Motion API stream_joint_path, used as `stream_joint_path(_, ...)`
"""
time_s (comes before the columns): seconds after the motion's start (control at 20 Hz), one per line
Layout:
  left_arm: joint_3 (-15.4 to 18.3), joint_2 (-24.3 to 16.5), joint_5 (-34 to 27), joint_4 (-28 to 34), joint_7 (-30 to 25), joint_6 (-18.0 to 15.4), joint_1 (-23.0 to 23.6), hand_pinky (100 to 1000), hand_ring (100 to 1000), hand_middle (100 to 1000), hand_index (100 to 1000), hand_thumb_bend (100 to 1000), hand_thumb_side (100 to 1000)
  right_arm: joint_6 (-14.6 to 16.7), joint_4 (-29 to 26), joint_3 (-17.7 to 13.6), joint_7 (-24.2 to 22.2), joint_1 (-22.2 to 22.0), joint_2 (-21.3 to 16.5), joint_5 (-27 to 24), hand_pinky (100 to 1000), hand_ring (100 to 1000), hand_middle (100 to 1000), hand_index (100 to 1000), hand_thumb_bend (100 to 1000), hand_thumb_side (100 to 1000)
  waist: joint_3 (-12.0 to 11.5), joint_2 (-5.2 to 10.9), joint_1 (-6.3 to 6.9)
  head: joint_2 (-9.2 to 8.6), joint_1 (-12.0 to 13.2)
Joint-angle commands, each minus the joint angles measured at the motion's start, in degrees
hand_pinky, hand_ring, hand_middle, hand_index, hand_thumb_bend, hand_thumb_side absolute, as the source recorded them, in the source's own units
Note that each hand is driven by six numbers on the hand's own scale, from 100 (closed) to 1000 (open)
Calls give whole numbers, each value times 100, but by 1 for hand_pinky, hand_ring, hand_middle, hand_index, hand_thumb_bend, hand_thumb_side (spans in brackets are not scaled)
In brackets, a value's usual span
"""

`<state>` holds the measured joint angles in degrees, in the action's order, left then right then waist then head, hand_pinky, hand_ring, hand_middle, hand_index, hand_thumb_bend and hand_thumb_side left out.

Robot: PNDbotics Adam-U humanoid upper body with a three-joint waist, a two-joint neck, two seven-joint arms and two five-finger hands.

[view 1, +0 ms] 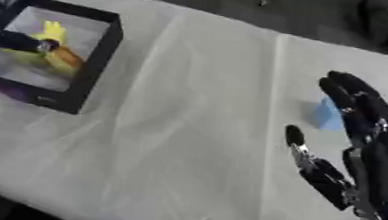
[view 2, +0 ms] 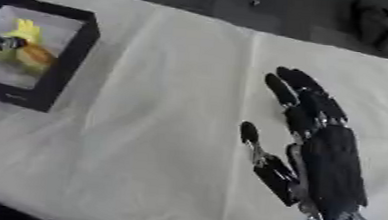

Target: Pick up the objects with one hand, pass them to the other hand, and then place them into the box on the other side of the table.

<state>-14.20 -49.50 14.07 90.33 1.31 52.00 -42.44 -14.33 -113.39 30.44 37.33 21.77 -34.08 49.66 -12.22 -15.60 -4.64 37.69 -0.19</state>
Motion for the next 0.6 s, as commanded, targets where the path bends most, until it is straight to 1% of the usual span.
stream_joint_path(0.05, 467, -238, -1305, 1551, 1185, -56, 205, 994, 476, 726, 864, 463, 790, -121, -120, -309, -2, 2, -203, -317, 694, 865, 836, 896, 335, 137, -24, 137, 43, 47, -336)
stream_joint_path(0.1, 575, -204, -1899, 1984, 1627, -192, 351, 999, 475, 725, 867, 473, 794, -142, -120, -411, -62, -19, -242, -478, 693, 864, 834, 895, 330, 146, -35, 138, 37, 59, -441)
stream_joint_path(0.15, 638, -163, -2473, 2209, 2045, -471, 461, 998, 470, 719, 864, 477, 792, -128, -120, -512, -178, -44, -290, -643, 689, 866, 836, 895, 328, 156, -43, 140, 35, 64, -523)
stream_joint_path(0.2, 655, -126, -2996, 2320, 2421, -834, 553, 1000, 470, 720, 863, 501, 780, -101, -120, -617, -328, -69, -337, -816, 679, 873, 842, 899, 313, 170, -49, 140, 34, 66, -582)
stream_joint_path(0.3, 667, 75, -3810, 2401, 2936, -1920, 763, 1000, 476, 725, 873, 522, 752, -33, -120, -941, -849, -200, -493, -1441, 662, 880, 851, 906, 295, 184, -77, 136, 21, 67, -741)
stream_joint_path(0.35, 668, 197, -4023, 2414, 3046, -2426, 881, 1000, 476, 726, 877, 525, 747, 64, -120, -1135, -1146, -263, -604, -1805, 659, 885, 858, 913, 289, 191, -92, 131, 13, 67, -808)
stream_joint_path(0.4, 664, 302, -4136, 2420, 3085, -2827, 991, 1000, 476, 726, 878, 527, 744, 171, -120, -1331, -1436, -311, -717, -2149, 659, 888, 861, 916, 287, 193, -103, 127, 6, 64, -858)
stream_joint_path(0.45, 658, 387, -4185, 2423, 3086, -3118, 1075, 1000, 482, 730, 883, 538, 736, 261, -120, -1511, -1685, -345, -824, -2442, 672, 901, 875, 927, 288, 200, -111, 123, 1, 62, -897)
stream_joint_path(0.5, 649, 542, -4120, 2425, 2997, -3438, 1159, 1000, 484, 731, 882, 540, 731, 315, -120, -1705, -1996, -411, -1030, -2713, 684, 904, 879, 928, 299, 192, -138, 116, -9, 60, -971)
stream_joint_path(0.55, 619, 696, -4006, 2425, 2878, -3699, 1244, 1000, 485, 731, 882, 541, 727, 369, -120, -1901, -2327, -455, -1235, -2925, 698, 908, 883, 930, 306, 189, -165, 109, -15, 50, -1034)
stream_joint_path(0.6, 582, 832, -3886, 2426, 2766, -3892, 1309, 1000, 488, 732, 881, 543, 721, 416, -120, -2062, -2659, -488, -1417, -3071, 716, 914, 890, 935, 307, 191, -191, 100, -20, 37, -1086)
